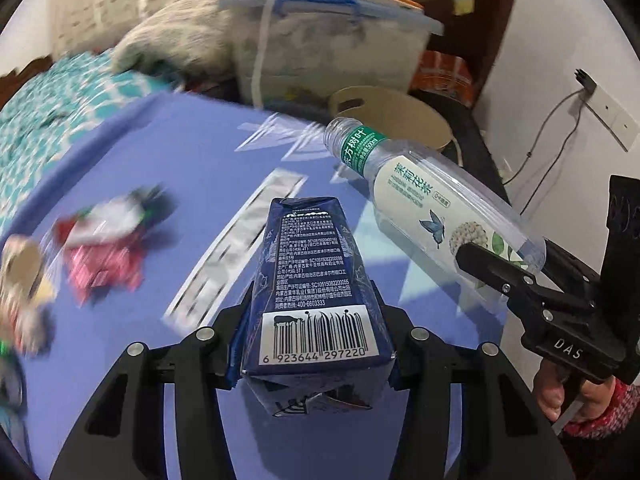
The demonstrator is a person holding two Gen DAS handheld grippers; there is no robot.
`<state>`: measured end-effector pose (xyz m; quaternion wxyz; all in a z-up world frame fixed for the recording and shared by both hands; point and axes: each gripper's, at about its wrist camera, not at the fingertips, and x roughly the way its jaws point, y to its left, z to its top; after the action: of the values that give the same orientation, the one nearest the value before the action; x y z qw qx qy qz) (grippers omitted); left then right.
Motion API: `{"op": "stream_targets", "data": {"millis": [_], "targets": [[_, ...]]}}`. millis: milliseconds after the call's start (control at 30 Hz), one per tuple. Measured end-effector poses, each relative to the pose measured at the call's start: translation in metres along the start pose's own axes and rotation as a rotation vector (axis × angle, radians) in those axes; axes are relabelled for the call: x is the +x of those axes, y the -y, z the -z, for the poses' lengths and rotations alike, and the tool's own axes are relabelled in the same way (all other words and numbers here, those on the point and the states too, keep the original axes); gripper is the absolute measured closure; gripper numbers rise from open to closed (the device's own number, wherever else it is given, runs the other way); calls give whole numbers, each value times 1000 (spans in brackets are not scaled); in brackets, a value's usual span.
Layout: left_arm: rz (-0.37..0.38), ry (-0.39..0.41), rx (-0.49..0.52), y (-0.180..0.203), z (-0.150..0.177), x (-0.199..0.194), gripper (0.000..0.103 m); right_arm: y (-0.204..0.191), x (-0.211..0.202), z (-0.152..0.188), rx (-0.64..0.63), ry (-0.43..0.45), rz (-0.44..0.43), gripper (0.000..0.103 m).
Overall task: Collect trash
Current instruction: 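Carry the carton and bottle to the tan bin and open both tools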
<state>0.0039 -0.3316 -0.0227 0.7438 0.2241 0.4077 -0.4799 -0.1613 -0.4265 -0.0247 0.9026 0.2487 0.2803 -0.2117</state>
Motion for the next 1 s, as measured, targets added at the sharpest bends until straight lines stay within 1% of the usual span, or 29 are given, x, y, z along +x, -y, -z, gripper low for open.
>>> {"op": "stream_targets", "data": {"millis": [100, 167, 300, 367, 533, 567, 600, 633, 667, 733, 800, 867, 967, 1000], "targets": [[20, 18, 47, 17, -35, 24, 56, 32, 7, -20, 66, 16, 42, 40], [30, 28, 63, 26, -53, 37, 56, 55, 15, -34, 105, 19, 70, 40], [43, 6, 97, 45, -97, 76, 56, 90, 33, -59, 163, 17, 126, 40], [47, 0, 113, 54, -116, 89, 56, 101, 39, -67, 180, 16, 144, 39], [59, -13, 146, 76, -157, 120, 54, 111, 53, -87, 184, 20, 183, 38], [60, -24, 142, 78, -162, 126, 51, 113, 58, -91, 185, 12, 180, 38], [32, -41, 127, 80, -170, 135, 48, 114, 62, -94, 183, 4, 171, 37], [4, -51, 113, 78, -173, 139, 37, 116, 64, -96, 183, 10, 173, 35], [-18, -63, 89, 75, -178, 144, 29, 117, 64, -97, 186, 18, 182, 31], [-2, -47, 53, 67, -179, 140, 29, 119, 62, -98, 194, 39, 171, 31], [20, -24, 31, 58, -171, 129, 29, 115, 55, -94, 184, 67, 175, 31], [28, 4, 26, 50, -152, 111, 29, 107, 48, -85, 183, 88, 169, 31], [24, 27, 22, 41, -123, 91, 29, 95, 43, -71, 179, 90, 143, 31], [11, 34, 20, 35, -106, 82, 29, 87, 42, -66, 176, 88, 130, 31]]}}
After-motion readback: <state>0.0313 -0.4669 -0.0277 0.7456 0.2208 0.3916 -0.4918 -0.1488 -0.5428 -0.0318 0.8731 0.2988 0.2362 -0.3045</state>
